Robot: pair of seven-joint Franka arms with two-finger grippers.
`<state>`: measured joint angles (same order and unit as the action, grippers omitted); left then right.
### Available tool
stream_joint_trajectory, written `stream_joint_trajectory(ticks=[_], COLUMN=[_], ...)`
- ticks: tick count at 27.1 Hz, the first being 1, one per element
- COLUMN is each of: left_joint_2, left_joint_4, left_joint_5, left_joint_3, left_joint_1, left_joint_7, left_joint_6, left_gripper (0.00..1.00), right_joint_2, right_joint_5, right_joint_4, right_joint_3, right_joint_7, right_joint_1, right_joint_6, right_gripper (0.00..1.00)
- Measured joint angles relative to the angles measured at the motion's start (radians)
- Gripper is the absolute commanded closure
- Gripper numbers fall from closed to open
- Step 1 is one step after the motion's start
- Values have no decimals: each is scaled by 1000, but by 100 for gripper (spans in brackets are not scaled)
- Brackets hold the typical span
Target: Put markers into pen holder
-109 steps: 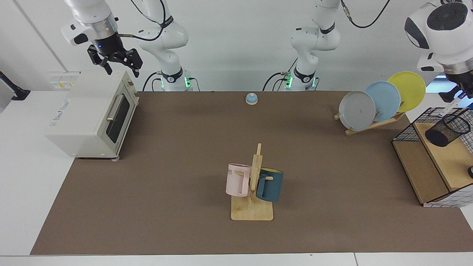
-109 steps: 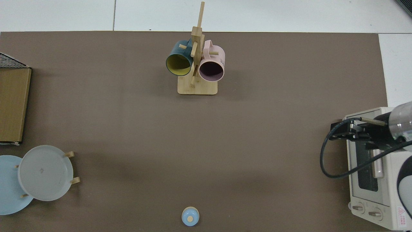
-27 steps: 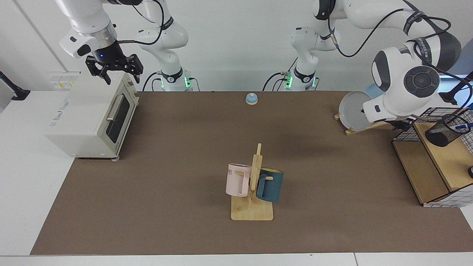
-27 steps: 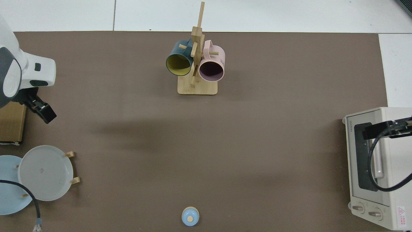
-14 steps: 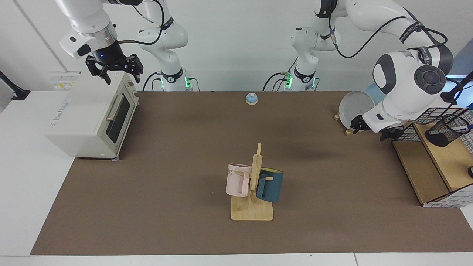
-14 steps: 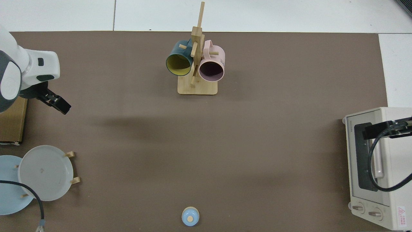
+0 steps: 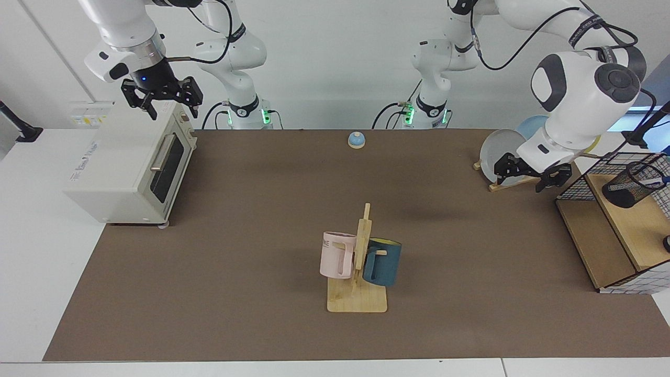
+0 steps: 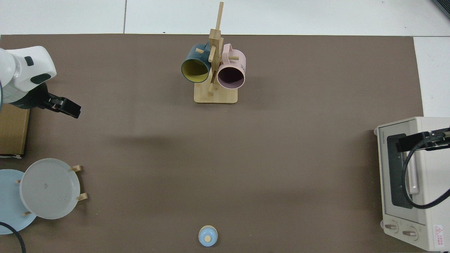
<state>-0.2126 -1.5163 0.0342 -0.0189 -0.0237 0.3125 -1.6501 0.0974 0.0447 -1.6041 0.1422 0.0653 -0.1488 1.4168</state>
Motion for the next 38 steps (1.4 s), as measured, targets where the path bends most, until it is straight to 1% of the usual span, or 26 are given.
stream_joint_trajectory(ticks=[5, 9, 13, 16, 28, 38], left_joint_2=[92, 173, 225, 236, 236, 236], left_joint_4=[-92, -163, -198, -207, -216, -217], left_joint_5=[0, 0, 0, 0, -1, -50], left_joint_3=[9, 22, 41, 41, 35, 30], left_joint_1=[5, 5, 5, 5, 7, 11], left_joint_7=[-22, -102, -149, -153, -120, -108], left_joint_6=[-48, -48, -46, -46, -47, -69], left_gripper=[0, 0, 0, 0, 0, 0], right_joint_2=[0, 0, 0, 0, 0, 0], right_joint_5=[0, 0, 0, 0, 0, 0], right_joint_4=[0, 0, 0, 0, 0, 0], right_joint_3=[0, 0, 0, 0, 0, 0], right_joint_7=[0, 0, 0, 0, 0, 0], right_joint_1=[0, 0, 0, 0, 0, 0], right_joint_6=[0, 0, 0, 0, 0, 0], right_gripper=[0, 0, 0, 0, 0, 0])
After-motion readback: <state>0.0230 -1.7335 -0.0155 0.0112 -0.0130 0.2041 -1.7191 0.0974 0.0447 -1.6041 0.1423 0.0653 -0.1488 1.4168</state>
